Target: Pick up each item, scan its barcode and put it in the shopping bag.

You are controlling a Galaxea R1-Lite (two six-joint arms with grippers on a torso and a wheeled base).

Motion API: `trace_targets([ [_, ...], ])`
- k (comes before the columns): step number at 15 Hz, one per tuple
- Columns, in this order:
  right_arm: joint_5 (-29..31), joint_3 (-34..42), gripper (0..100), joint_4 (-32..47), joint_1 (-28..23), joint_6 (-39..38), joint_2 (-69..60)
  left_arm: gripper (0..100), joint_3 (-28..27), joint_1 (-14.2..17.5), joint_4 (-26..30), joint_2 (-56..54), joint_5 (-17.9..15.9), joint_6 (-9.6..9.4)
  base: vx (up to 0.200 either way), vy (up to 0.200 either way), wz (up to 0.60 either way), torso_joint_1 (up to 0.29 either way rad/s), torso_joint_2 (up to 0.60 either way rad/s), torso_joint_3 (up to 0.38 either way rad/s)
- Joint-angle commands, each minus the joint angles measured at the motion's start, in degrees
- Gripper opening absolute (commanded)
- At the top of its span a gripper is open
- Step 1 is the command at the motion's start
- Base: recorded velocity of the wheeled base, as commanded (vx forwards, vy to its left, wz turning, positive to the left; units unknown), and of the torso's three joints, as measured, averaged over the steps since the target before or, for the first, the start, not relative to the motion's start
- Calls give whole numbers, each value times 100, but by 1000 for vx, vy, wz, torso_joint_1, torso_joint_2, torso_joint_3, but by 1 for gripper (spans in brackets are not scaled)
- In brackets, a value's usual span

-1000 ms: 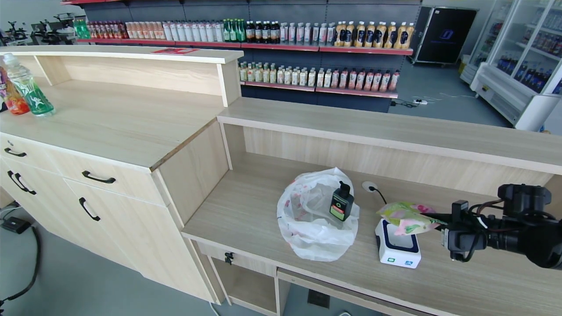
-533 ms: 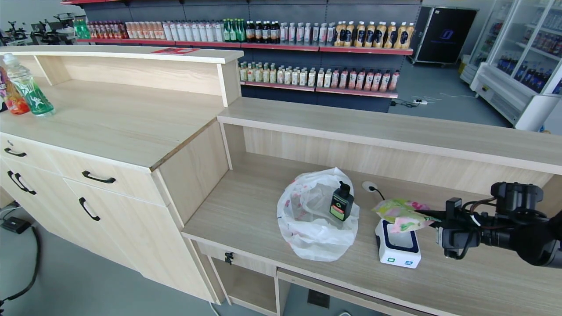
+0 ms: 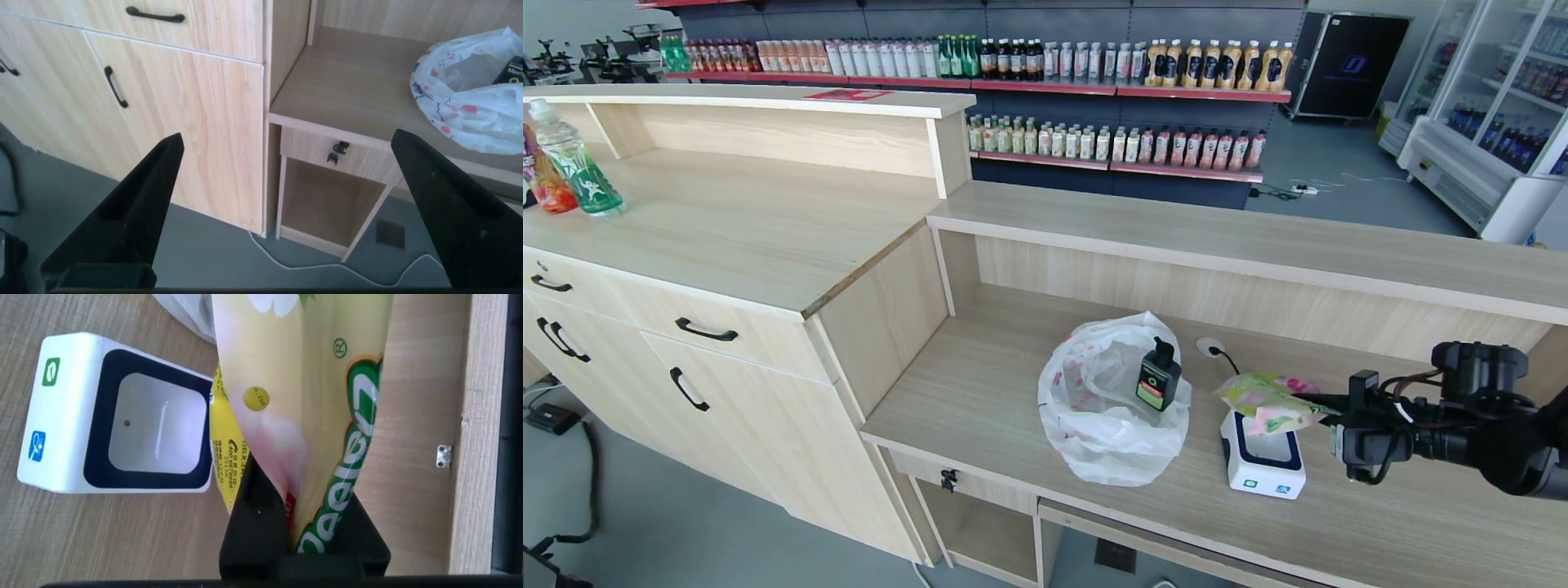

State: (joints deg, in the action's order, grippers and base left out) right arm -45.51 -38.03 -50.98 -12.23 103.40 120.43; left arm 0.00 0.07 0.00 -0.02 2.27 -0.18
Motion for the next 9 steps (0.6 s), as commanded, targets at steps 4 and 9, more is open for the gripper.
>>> trace_targets([
  [4,-20,-64,0,0,1,-13,-81,100,0,1,0,2,2,1,0,0,0,0,0,0],
  [9,-178,253,0,598,177,-1999,-2463,100,0,1,0,2,2,1,0,0,0,0,0,0],
])
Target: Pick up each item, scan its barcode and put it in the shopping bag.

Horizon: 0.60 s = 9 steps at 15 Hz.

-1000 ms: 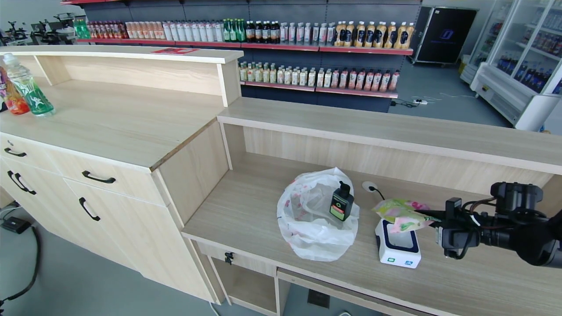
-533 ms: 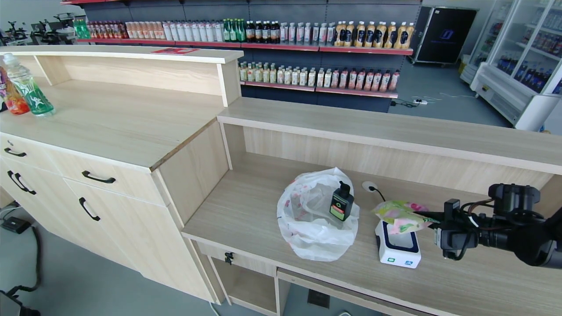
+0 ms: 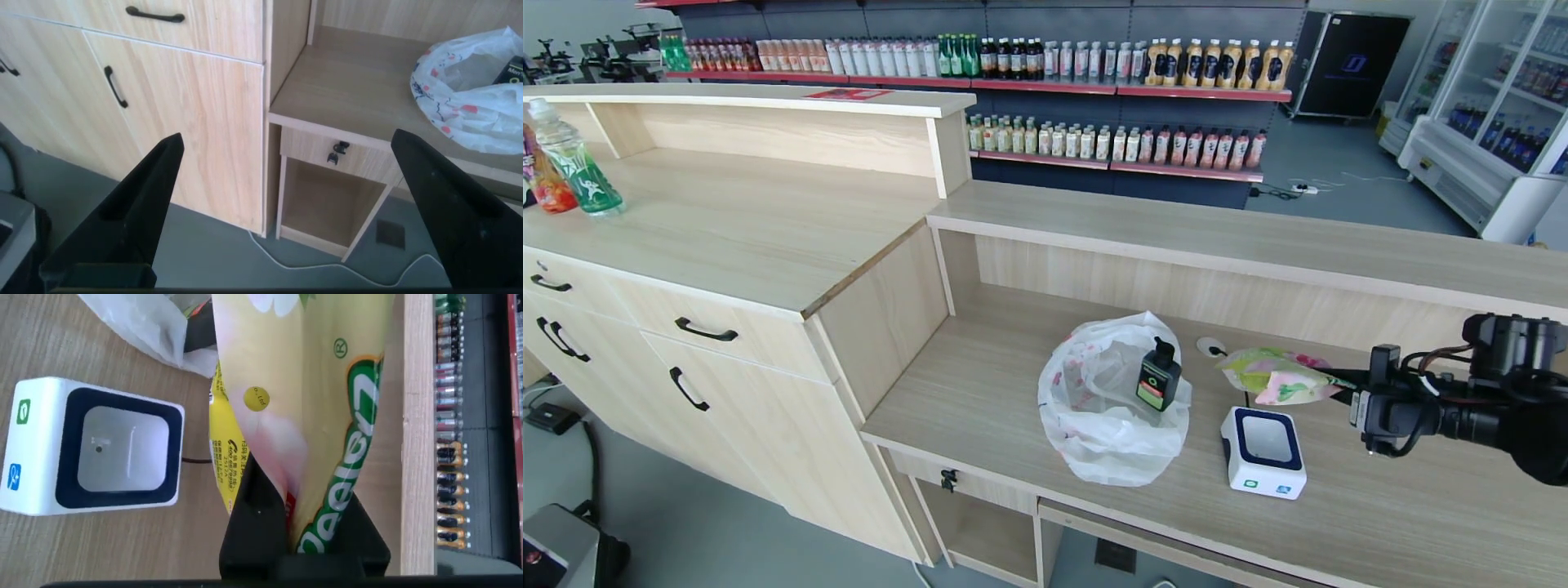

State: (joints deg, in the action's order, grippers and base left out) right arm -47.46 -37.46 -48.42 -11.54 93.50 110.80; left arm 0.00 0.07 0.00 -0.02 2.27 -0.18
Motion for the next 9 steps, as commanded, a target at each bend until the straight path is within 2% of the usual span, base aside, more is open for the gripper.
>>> trace_targets([
  [1,237,222,0,571,161,-1783,-2071,100,0,1,0,2,2,1,0,0,0,0,0,0],
  [2,545,310,0,817,179,-2670,-2660,100,0,1,0,2,2,1,0,0,0,0,0,0],
  [5,1221,652,0,1247,117,-4507,-3601,100,0,1,0,2,2,1,0,0,0,0,0,0],
  [6,1230,696,0,1239,21,-4771,-3636,100,0,1,0,2,2,1,0,0,0,0,0,0],
  [8,1239,1013,0,1212,-647,-4956,-4040,100,0,1,0,2,2,1,0,0,0,0,0,0],
  [9,1239,1039,0,1212,-814,-5237,-4189,100,0,1,0,2,2,1,0,0,0,0,0,0],
])
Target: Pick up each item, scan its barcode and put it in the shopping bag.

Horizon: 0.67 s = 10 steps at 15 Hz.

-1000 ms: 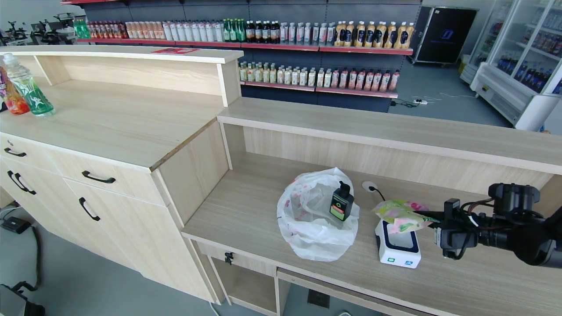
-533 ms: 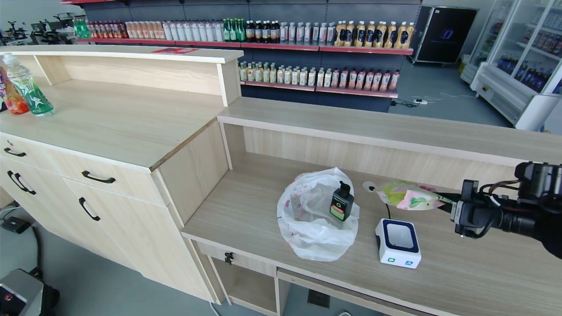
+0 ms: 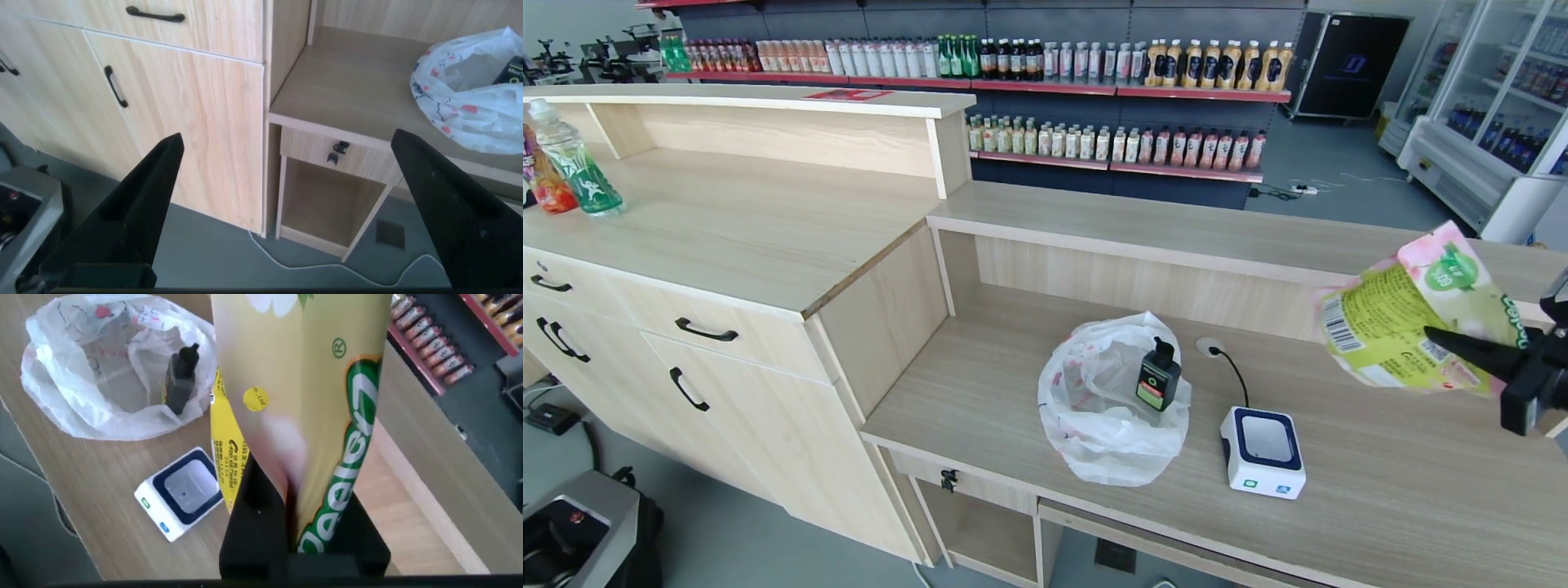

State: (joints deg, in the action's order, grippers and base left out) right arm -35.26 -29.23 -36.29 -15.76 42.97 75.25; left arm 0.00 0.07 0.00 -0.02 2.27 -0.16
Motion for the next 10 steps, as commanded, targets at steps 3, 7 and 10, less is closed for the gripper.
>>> trace_targets([
  [3,388,234,0,-62,-269,-1406,-1048,100,0,1,0,2,2,-2,0,0,0,0,0,0],
  [7,1724,146,0,-159,768,-2469,-1083,100,0,1,0,2,2,-2,0,0,600,-1,5,5],
  [10,2225,5,0,-133,1339,-2873,-731,100,0,1,0,2,2,-2,0,0,600,6,5,4],
])
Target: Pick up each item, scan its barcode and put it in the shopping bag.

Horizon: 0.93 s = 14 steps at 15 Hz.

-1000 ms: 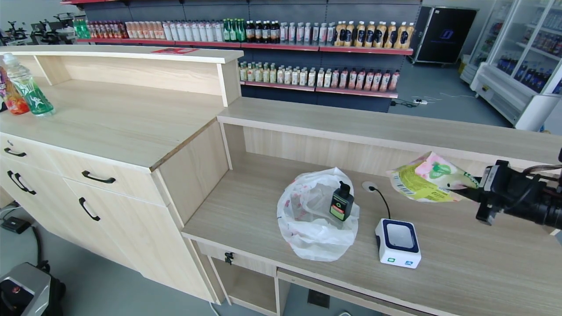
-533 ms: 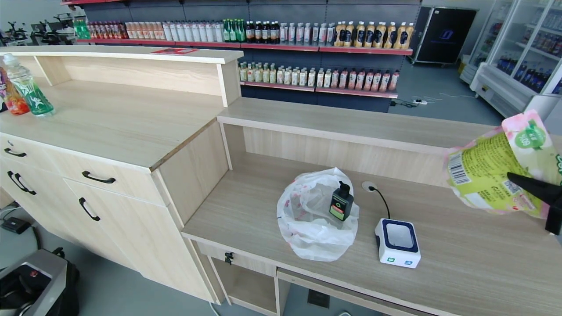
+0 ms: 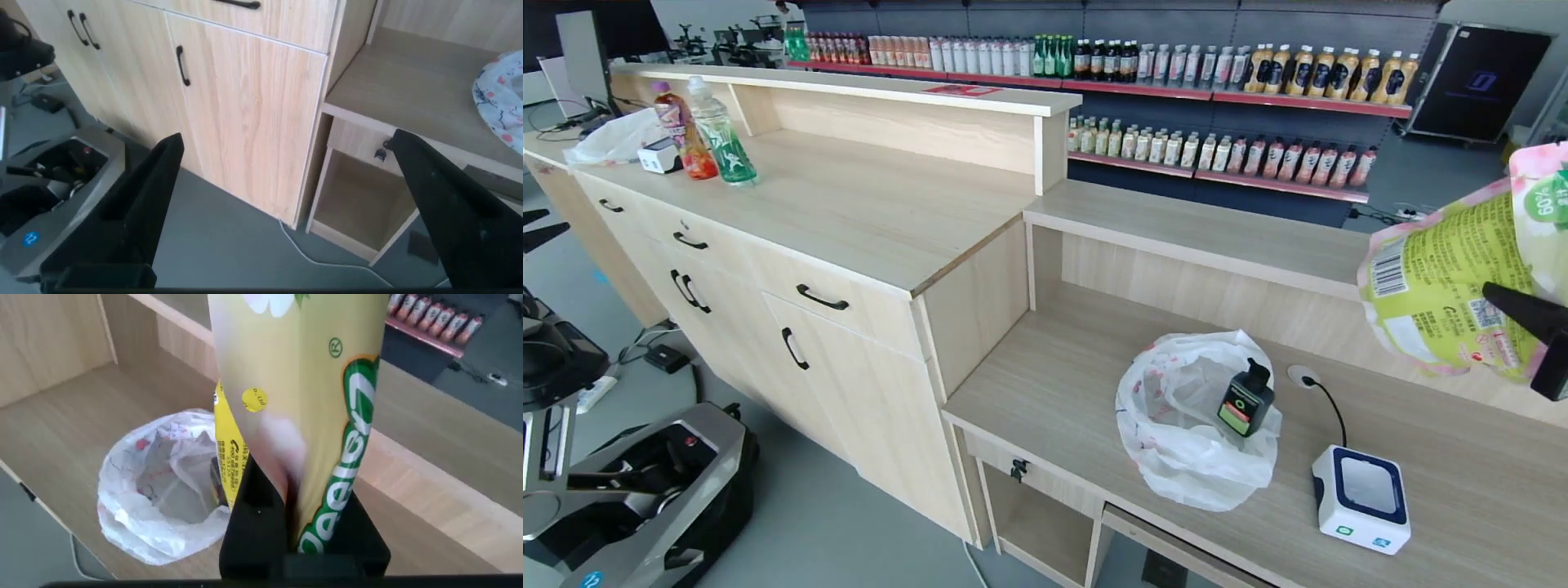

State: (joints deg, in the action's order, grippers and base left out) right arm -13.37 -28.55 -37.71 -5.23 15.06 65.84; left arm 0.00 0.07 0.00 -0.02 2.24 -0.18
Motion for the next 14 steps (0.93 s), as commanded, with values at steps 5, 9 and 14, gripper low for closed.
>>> trace_targets([
  [5,-447,-221,0,-9,593,-143,1546,100,0,1,0,2,4,1,0,0,0,0,0,0],
  [9,-711,-168,0,-123,356,85,2266,100,0,1,0,2,4,1,0,0,0,0,0,0],
  [14,-711,-186,0,-123,-66,296,3014,100,0,1,0,2,4,1,0,0,0,0,0,0],
])
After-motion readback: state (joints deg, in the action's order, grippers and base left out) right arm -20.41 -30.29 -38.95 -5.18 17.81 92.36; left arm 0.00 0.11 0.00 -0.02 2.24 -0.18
